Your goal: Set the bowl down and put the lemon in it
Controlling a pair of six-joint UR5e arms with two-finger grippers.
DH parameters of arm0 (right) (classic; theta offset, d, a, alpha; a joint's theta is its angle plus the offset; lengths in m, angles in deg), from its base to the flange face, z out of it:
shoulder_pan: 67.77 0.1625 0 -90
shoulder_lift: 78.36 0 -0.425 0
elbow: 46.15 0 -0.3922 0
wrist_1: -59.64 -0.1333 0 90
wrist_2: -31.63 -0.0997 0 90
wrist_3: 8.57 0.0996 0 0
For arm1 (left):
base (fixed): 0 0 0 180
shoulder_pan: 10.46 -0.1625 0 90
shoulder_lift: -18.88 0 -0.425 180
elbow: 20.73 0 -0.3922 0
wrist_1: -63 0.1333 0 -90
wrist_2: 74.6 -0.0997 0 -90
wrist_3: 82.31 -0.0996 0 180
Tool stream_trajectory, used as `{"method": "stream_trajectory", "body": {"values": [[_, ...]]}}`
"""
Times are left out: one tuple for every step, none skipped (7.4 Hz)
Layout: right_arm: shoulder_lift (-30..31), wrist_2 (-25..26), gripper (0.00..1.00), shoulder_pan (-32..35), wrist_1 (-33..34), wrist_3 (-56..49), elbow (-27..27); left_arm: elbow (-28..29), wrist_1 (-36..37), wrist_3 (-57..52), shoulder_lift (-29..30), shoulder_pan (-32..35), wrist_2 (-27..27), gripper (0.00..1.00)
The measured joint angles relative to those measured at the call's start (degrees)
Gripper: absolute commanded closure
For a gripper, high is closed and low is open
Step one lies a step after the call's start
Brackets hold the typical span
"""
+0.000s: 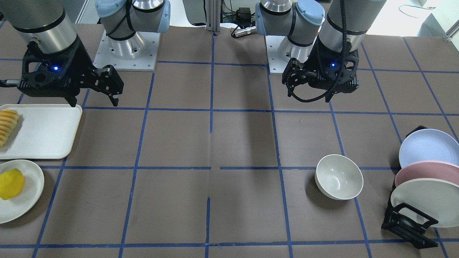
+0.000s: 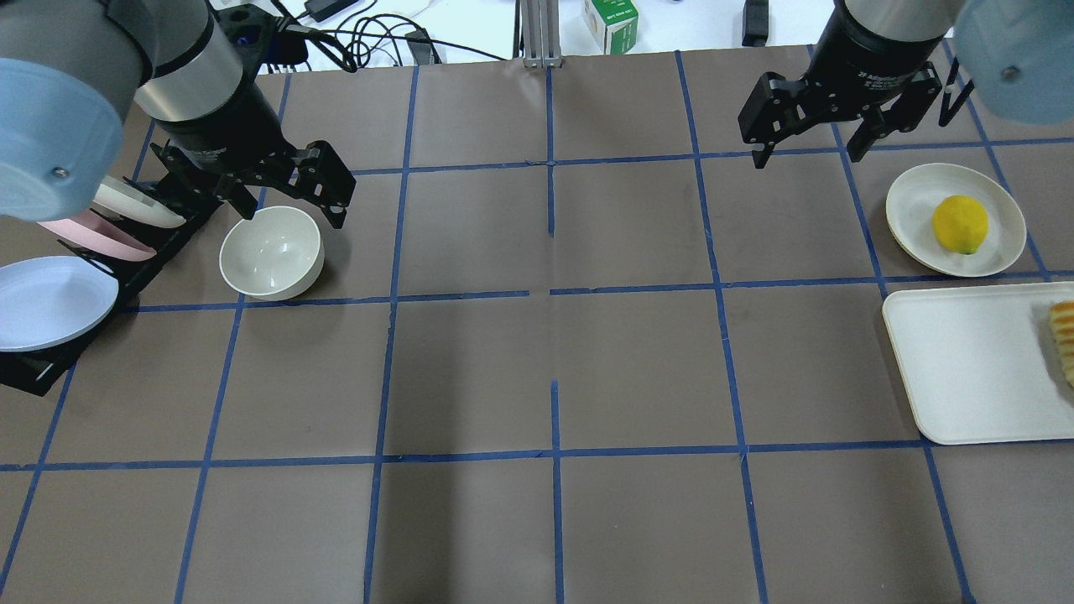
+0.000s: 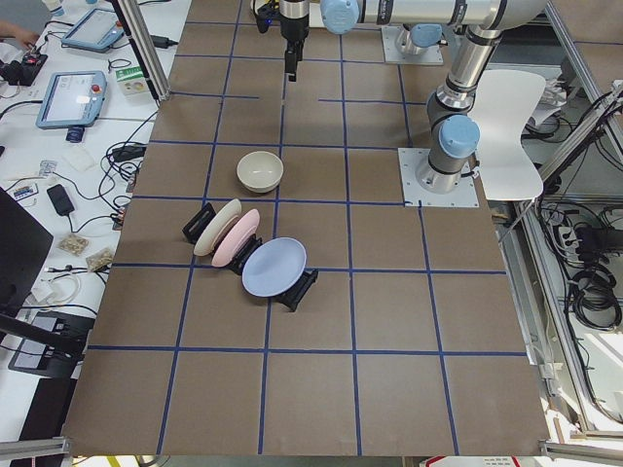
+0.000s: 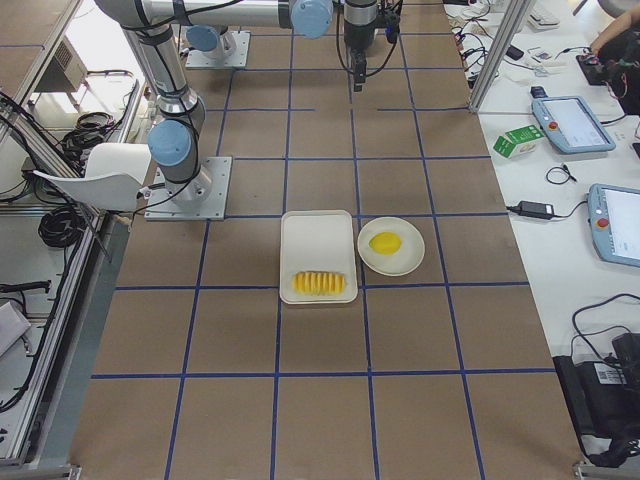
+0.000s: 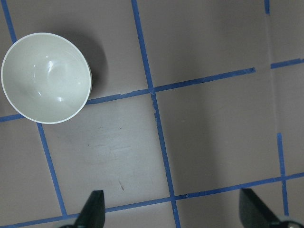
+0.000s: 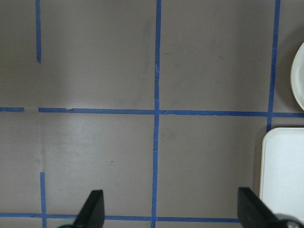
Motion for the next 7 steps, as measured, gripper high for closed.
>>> {"method": "stream_trajectory", "body": {"values": [[0.08,-0.01,0.0,-0.01,-0.06,-0.04,0.03,-0.01,0.11,-0.01,0.07,-0.2,0.04,0.0],[0.18,0.02,0.0,-0.01,-0.16,-0.06,-0.01,-0.02,0.24,0.0,0.27,-0.25,0.14,0.0],[0.18,0.06,0.0,-0.02,-0.33,-0.09,-0.1,-0.05,0.37,0.02,0.46,-0.27,0.21,0.0],[-0.02,0.05,0.0,-0.19,-0.53,-0.34,-0.06,-0.08,0.5,0.02,0.69,-0.28,0.27,0.0],[-0.54,0.04,0.0,-0.81,-0.49,-1.61,0.16,-0.08,0.59,0.05,0.92,-0.28,0.28,0.0],[-1.22,0.11,0.0,-2.99,-0.28,-4.71,0.47,-0.07,0.63,0.08,1.06,-0.27,0.21,0.0],[-1.78,0.47,0.0,-7.65,-0.45,-9.94,0.75,-0.11,0.62,0.1,1.04,-0.24,0.12,0.0]]}}
